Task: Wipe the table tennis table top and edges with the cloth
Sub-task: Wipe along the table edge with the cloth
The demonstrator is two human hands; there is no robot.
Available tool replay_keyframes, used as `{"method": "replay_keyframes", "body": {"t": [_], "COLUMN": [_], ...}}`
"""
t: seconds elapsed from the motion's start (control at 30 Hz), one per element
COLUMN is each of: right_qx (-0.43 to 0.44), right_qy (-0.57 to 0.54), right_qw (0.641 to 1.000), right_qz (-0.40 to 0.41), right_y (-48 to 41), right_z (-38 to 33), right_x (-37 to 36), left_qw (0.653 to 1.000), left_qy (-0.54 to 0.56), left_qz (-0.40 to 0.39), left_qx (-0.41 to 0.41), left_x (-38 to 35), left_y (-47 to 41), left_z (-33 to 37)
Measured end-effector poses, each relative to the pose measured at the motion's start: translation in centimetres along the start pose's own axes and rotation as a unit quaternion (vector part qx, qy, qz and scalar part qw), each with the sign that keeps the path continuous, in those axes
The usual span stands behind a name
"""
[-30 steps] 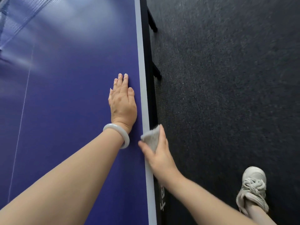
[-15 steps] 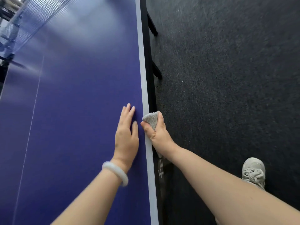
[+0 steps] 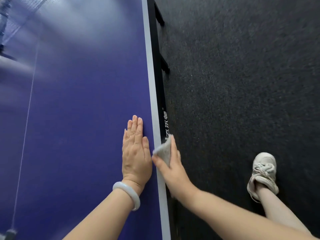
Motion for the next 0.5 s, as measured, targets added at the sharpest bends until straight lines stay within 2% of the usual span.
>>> {"method": "replay_keyframes", "body": {"t": [0.13, 0.33, 0.5], "right_qx": [-0.039, 0.001, 0.02], "right_qy": [-0.002, -0.038, -0.061], "right_qw": [0.997, 0.999, 0.997], "right_qz": [-0.06, -0.022, 0.035], "right_y": [-0.4, -6.7, -1.8], "right_z": [-0.3, -6.1, -1.1], "right_x": [0.8, 1.6, -0.1], "left_qw": [1.0, 1.0, 1.0], "left_qy": [-0.005, 0.004, 0.0], "left_qz": [0.0, -0.003, -0.001], "left_qx": [0.001, 0.004, 0.003], "left_x": [0.1, 0.1, 0.4], "left_y": [-0.1, 0.1, 0.0], "left_z": [0.1, 0.3, 0.6]}}
Point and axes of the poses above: each hand's wrist, its own y-axis away from the middle knuckle, its own x-axis out of the back of the hand, z = x × y, the point moved 2 cm from there along -y, towards the middle knuckle, and after that the axes turned 7 degrees about -x, right-handed, at the moved point
